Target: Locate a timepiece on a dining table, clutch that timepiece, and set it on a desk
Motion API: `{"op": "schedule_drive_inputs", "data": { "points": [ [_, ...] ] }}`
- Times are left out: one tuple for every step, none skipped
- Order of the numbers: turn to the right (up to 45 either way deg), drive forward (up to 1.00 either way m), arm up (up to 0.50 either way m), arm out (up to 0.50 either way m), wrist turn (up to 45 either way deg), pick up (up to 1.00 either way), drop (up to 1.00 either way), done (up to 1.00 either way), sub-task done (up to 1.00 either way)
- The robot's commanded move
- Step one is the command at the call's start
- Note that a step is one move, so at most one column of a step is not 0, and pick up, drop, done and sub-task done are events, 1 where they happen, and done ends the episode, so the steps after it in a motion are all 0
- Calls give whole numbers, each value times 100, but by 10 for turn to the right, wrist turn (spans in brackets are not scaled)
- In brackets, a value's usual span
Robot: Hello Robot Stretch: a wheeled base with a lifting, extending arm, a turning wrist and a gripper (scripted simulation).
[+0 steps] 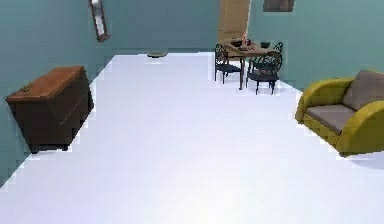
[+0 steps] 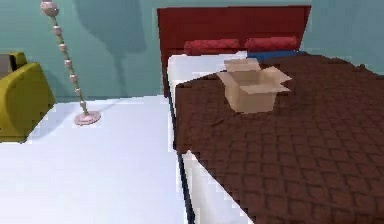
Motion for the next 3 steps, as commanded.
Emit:
{"op": "schedule_drive_inputs", "data": {
  "points": [
    [90, 0, 0, 0, 0, 0, 0, 0, 0],
    [0, 100, 0, 0, 0, 0, 0, 0, 0],
    [0, 100, 0, 0, 0, 0, 0, 0, 0]
  ]
}}
